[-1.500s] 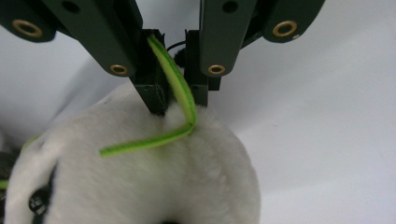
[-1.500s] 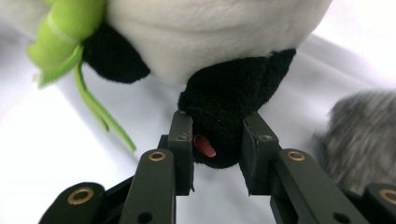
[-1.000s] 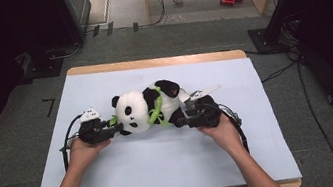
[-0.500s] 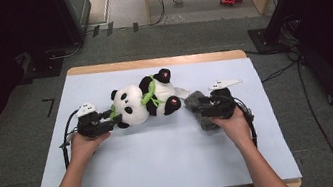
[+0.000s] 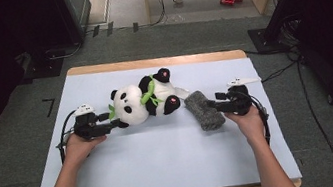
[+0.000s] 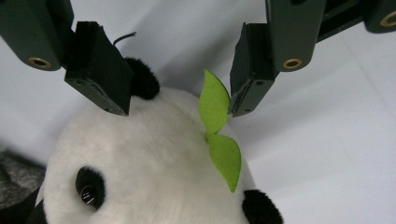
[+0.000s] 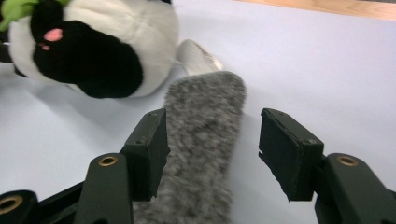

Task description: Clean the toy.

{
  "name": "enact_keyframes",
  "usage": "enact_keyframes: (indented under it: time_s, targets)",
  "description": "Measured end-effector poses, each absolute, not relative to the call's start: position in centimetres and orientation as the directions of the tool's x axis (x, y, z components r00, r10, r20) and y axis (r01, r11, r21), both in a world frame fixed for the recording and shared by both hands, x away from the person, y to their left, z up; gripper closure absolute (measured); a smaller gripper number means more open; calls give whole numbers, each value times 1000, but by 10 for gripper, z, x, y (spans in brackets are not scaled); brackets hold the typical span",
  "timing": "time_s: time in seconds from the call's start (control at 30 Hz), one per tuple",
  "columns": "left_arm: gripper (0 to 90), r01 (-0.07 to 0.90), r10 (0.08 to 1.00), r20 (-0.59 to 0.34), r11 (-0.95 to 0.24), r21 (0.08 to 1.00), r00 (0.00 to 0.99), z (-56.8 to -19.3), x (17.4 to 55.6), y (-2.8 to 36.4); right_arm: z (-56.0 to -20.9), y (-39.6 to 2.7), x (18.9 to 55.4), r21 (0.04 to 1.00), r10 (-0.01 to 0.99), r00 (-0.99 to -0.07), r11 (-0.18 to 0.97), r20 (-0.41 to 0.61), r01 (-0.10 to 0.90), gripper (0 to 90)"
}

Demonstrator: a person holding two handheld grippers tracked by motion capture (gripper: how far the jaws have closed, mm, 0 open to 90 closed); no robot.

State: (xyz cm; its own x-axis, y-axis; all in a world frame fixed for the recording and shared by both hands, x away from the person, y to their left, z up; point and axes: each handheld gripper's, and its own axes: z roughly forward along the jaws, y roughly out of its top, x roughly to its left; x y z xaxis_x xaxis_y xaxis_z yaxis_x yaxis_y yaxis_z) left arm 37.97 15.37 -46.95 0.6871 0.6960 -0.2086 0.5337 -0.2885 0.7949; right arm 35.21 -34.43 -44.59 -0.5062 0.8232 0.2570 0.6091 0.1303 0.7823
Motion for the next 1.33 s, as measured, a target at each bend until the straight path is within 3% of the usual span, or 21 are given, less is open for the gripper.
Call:
enact_keyframes:
  time_s: [0.33,0.7,0.93,1.13,1.33]
  targets:
    - [370,539,705,-190,-311,783,683,-470,378,171,-453,-372,351,782,869,-428,82,247,618,438]
    - [370,571,742,-149,-355,740,654,-483,380,185,-482,-397,353,707,924,-305,57,230,705,476]
    - [374,588,759,-132,-370,719,638,-490,382,191,-492,-400,354,691,939,-289,85,185,718,494]
    - [338,556,750,-86,-403,727,656,-492,378,188,-495,-394,350,711,940,-318,143,120,689,435]
    - [306,556,745,-98,-397,730,660,-493,378,188,-497,-389,348,720,940,-325,156,101,676,359]
